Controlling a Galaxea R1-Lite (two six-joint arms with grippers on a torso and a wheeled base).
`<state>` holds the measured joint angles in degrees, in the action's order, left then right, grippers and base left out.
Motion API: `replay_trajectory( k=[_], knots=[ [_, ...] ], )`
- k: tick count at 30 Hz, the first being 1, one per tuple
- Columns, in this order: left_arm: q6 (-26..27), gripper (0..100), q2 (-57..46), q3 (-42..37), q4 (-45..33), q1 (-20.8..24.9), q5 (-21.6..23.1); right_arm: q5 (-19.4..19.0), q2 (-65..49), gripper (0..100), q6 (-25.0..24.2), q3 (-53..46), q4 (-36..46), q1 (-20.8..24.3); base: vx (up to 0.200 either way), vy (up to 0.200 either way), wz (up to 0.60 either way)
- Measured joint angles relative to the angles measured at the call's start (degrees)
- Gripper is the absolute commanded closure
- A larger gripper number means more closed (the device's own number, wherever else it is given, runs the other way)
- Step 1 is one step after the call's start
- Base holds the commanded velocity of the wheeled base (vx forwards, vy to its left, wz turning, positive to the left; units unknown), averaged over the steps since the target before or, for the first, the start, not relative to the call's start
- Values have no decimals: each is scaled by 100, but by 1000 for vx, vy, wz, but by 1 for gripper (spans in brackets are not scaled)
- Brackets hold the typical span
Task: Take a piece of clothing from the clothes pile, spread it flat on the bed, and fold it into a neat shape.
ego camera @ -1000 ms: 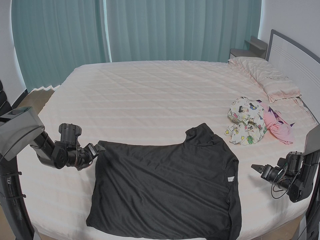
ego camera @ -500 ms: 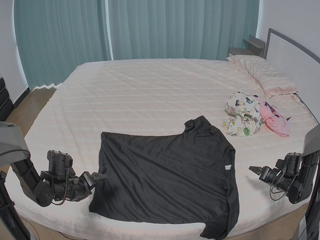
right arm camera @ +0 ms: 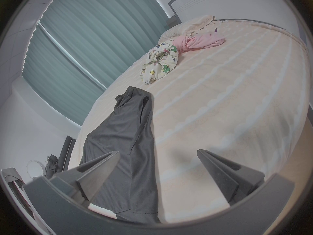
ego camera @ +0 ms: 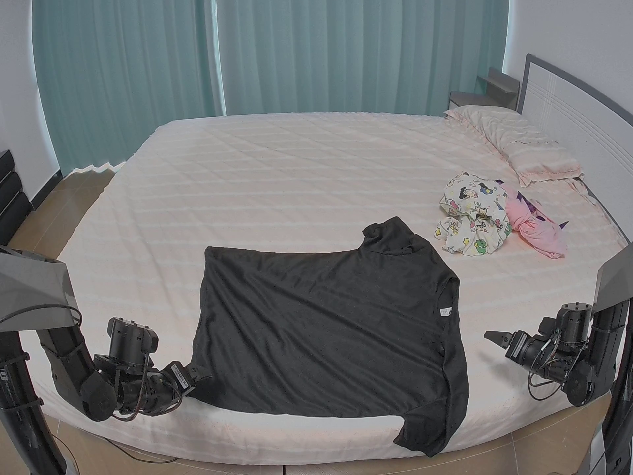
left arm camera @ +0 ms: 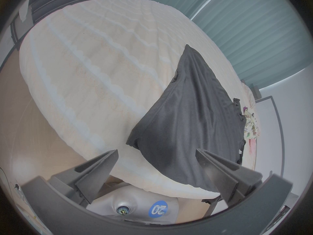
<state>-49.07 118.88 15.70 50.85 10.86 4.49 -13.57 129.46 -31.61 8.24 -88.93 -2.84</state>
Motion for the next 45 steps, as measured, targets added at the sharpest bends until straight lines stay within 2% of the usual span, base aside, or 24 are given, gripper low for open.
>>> replay_trajectory(
  k=[7,12,16,17,21,27,35,40,45],
  knots=[
    [-20,0,304,108,80,252,-603,-2,2,0,-9,-30,-5,95,0,0,0],
    [-22,0,521,124,444,361,-750,-2,6,0,-11,-33,-5,108,0,0,0],
    [-28,0,717,111,727,438,-1058,-2,5,0,-16,-34,-5,135,0,0,0],
    [-30,100,777,111,783,464,-1157,0,5,0,-16,-34,-5,139,0,0,0],
    [-28,100,990,130,1008,567,-1449,2,6,0,-20,-33,-5,168,0,0,0],
    [5,100,1128,56,994,614,-1493,5,6,0,-20,-37,-5,188,0,0,0],
    [552,100,1058,-377,964,586,-1497,0,-2,0,-13,-111,-5,218,0,0,0],
    [928,100,1011,-621,663,584,-1508,-4,6,0,-11,-160,-7,311,0,0,0],
    [1053,100,995,-730,581,575,-1518,-11,59,0,-18,-199,-7,440,0,0,0]
  ],
)
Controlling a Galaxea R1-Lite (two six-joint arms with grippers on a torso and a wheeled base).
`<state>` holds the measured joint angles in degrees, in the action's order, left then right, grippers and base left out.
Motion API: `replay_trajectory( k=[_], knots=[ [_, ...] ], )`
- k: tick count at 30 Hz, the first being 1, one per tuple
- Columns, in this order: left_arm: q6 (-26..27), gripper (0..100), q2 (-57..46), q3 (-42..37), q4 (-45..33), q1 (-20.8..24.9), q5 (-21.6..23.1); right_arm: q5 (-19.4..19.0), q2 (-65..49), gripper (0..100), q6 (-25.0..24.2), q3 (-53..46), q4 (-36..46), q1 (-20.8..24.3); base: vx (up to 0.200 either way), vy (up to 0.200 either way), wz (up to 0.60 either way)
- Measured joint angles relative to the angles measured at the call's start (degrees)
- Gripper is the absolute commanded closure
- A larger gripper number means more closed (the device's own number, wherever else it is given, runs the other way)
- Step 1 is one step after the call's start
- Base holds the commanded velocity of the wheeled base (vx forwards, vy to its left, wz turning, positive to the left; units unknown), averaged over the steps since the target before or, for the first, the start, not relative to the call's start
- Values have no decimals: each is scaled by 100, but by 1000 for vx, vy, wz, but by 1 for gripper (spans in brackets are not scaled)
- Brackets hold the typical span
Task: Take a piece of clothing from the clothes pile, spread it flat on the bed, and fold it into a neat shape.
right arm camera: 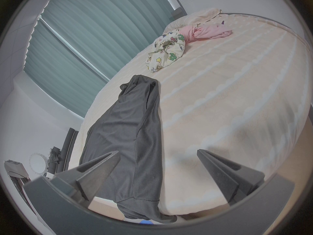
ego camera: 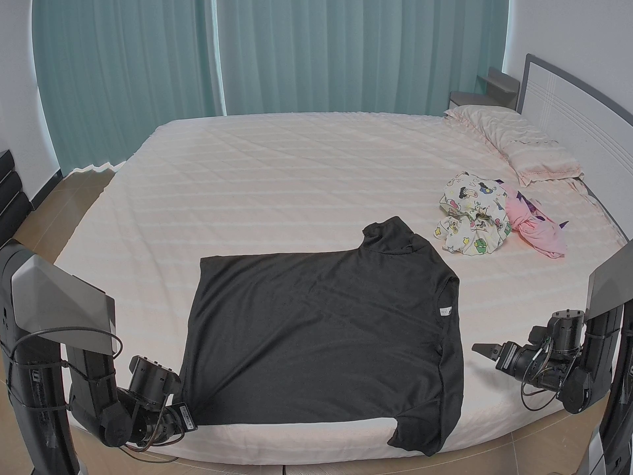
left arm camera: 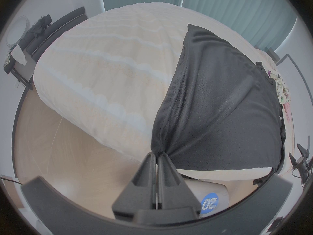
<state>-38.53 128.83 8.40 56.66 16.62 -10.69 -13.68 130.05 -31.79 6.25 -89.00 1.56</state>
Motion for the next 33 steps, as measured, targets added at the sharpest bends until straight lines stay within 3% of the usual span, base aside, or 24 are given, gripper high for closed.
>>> replay_trajectory(
  k=[17,21,27,33],
  knots=[
    [0,100,17,-28,67,6,57,106,724,0,-250,774,35,786,0,0,0],
    [0,100,22,-30,68,6,60,293,798,0,119,827,122,824,0,0,0],
    [-2,100,30,-35,67,17,60,1237,835,0,976,903,350,948,0,0,0],
    [-2,100,37,-38,67,30,60,1595,884,0,1713,942,427,1271,0,0,0]
  ],
)
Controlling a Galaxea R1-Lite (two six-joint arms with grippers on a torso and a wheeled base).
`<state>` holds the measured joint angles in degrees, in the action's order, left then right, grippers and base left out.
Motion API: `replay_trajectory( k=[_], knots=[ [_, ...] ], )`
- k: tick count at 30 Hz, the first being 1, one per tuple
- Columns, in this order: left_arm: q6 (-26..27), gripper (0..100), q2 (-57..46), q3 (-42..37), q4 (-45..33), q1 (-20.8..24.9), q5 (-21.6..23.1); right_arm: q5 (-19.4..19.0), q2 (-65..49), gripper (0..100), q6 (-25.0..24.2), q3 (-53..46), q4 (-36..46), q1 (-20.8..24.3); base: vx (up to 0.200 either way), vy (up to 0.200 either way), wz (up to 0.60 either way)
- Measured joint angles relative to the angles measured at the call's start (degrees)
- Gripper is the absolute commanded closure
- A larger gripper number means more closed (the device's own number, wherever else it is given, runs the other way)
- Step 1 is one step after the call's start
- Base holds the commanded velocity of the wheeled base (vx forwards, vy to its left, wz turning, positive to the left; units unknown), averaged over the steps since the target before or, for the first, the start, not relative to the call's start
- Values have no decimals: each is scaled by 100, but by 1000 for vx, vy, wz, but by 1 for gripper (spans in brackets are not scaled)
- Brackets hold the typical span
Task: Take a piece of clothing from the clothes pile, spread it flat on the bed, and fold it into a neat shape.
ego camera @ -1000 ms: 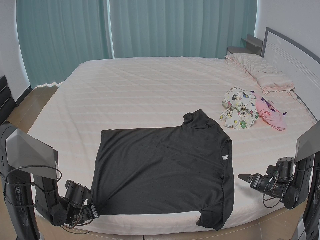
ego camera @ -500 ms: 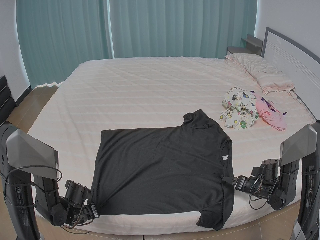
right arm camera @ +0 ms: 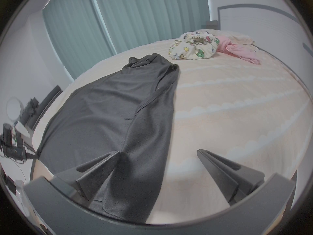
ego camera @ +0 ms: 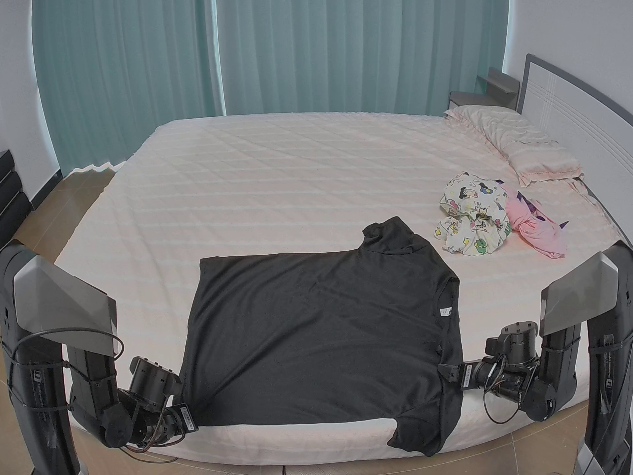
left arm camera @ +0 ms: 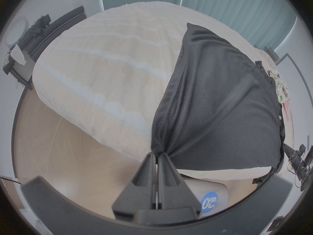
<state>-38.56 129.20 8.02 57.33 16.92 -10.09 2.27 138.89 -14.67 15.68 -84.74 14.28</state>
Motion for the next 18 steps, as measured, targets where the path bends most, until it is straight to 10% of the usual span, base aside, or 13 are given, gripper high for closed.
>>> replay_trajectory(
  k=[18],
  knots=[
    [16,100,44,-1,-5,20,-2,77,-7,0,714,-383,-39,182,0,0,0]
  ],
)
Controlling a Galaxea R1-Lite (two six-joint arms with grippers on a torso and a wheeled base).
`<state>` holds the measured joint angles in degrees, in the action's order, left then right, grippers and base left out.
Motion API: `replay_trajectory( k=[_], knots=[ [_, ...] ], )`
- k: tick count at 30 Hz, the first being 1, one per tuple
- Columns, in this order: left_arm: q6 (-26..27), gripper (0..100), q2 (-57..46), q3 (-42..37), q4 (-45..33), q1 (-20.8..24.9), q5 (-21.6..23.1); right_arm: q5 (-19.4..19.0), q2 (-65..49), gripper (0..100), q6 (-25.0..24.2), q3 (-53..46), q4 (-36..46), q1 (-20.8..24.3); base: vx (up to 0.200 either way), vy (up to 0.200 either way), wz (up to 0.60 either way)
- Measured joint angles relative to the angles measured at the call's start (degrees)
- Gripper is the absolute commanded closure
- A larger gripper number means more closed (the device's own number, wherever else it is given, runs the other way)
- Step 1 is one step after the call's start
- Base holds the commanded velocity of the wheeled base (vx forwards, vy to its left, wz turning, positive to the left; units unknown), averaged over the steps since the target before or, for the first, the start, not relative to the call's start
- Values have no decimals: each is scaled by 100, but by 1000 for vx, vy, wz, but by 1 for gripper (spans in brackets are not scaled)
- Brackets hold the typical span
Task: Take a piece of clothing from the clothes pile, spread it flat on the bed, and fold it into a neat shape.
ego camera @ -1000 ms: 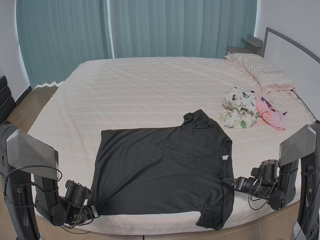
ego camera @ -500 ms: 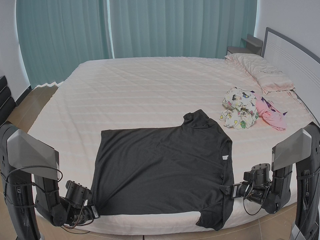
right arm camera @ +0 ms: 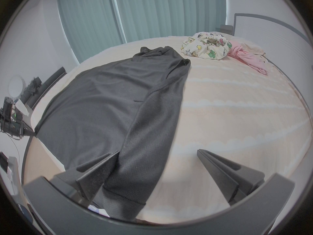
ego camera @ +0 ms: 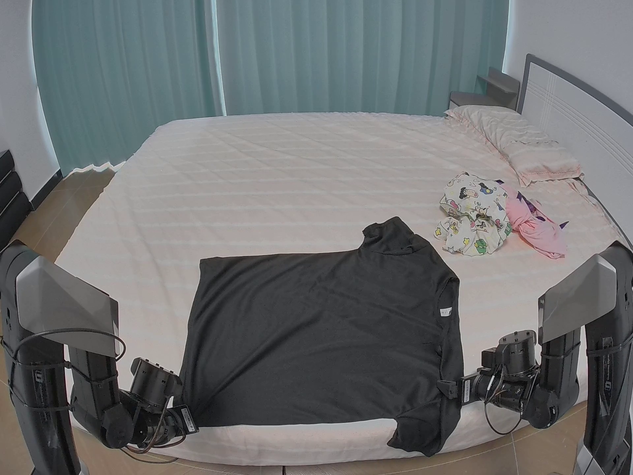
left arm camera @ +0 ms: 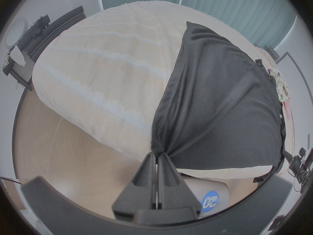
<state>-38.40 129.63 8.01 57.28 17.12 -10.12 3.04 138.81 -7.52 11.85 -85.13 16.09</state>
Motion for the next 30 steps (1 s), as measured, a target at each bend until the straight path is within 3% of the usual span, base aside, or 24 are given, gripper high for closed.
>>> replay_trajectory(
  k=[5,11,18,30],
  knots=[
    [0,100,5,-5,0,0,2,224,44,0,208,-155,-11,-306,0,0,0],
    [2,100,7,-10,-2,0,2,227,68,0,572,-603,-339,-970,0,0,0],
    [2,100,7,-11,0,7,-4,-182,-12,0,668,-1018,-388,-1580,0,0,0],
    [9,100,7,-13,-5,11,-6,-377,-56,0,1293,-1084,-385,-2510,0,0,0]
  ],
)
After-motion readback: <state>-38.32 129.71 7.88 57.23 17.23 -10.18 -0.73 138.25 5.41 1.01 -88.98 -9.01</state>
